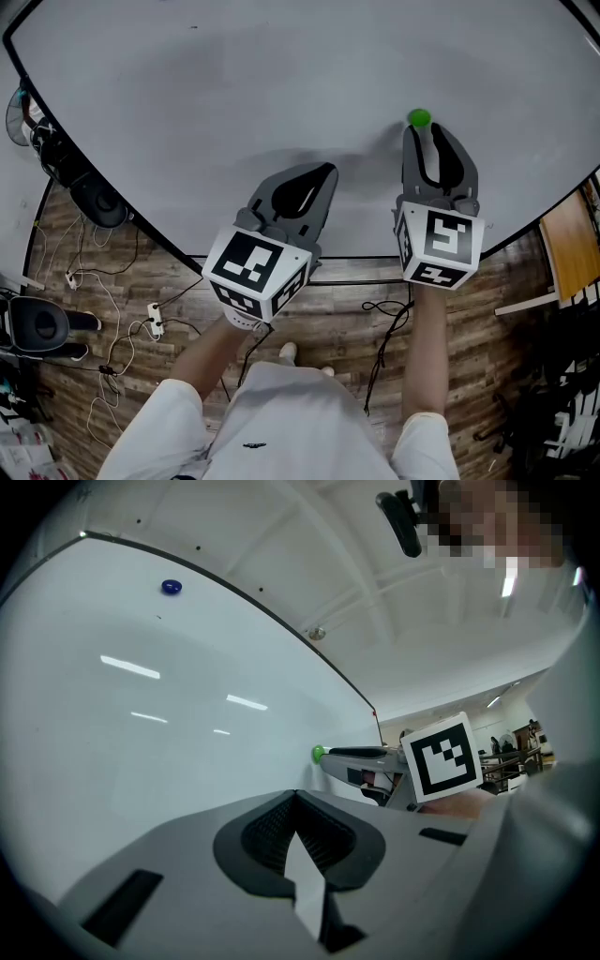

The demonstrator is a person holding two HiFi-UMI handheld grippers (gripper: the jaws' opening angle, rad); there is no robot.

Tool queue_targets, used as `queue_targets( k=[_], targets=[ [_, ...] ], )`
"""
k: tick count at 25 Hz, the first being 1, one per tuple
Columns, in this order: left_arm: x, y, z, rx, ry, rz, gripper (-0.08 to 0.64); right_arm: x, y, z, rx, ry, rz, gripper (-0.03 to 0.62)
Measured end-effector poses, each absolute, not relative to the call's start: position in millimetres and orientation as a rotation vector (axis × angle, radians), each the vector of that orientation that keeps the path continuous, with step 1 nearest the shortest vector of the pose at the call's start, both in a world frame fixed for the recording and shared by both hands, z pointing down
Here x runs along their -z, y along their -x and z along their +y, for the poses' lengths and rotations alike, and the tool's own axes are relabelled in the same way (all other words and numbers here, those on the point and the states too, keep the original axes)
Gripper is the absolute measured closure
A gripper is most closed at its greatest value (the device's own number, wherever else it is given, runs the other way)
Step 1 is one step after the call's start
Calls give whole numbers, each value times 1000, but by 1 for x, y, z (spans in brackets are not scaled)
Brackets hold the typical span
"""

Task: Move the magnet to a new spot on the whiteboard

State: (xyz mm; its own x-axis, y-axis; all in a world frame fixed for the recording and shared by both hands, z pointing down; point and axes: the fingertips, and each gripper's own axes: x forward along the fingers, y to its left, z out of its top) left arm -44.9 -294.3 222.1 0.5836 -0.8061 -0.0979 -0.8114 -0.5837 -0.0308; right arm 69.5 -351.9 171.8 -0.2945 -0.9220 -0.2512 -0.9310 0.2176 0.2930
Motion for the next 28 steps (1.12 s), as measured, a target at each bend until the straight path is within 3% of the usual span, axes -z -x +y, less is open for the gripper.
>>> queue_targets(
  k=[9, 19, 28],
  targets=[
    [-232, 42, -273, -92, 2737, 1404, 554, -183, -78, -320, -588, 1808, 2449, 460],
    [-253, 29, -251, -73, 2752, 1396, 554, -213, -124, -281, -531, 1883, 2393, 546],
    [-281, 37, -244, -59, 2777, 1409, 554, -255, -155, -257, -413, 1963, 2341, 580]
  ],
)
